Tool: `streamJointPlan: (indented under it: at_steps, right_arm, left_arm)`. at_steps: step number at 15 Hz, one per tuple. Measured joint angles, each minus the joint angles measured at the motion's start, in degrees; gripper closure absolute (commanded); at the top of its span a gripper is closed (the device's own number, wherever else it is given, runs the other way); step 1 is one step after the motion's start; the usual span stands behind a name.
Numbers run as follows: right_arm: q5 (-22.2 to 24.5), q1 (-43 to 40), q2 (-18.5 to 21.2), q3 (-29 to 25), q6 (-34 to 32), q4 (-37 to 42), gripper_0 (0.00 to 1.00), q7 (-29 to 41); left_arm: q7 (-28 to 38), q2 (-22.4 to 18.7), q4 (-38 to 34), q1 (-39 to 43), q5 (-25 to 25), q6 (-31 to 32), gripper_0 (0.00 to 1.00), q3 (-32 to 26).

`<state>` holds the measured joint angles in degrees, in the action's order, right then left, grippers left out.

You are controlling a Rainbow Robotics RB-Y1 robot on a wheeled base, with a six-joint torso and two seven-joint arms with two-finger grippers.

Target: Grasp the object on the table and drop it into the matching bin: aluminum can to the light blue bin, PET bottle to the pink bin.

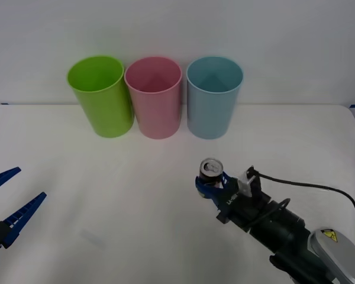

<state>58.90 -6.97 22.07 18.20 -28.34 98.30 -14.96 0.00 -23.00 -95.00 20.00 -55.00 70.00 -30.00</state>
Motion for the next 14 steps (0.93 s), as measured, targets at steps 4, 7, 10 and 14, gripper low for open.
streamJointPlan:
  at_steps: [4, 7, 10, 14]
  right_arm:
    - [0.21, -2.76, 4.13, -1.26, 4.27, 10.07, 1.00, 8.45]
    - [1.58, -3.05, 5.02, -4.78, 4.71, 15.01, 1.00, 15.16]
    - [2.15, -2.40, 7.08, -8.39, 5.04, 19.67, 1.00, 22.08]
    - [2.26, 1.28, 10.78, -12.83, 6.09, 21.41, 1.00, 28.70]
  left_arm:
    - [0.00, 0.00, 0.00, 0.00, 0.00, 0.00, 0.00, 0.00]
    - [0.00, 0.00, 0.00, 0.00, 0.00, 0.00, 0.00, 0.00]
    - [0.00, 0.00, 0.00, 0.00, 0.00, 0.00, 0.00, 0.00]
    - [0.00, 0.00, 0.00, 0.00, 0.00, 0.00, 0.00, 0.00]
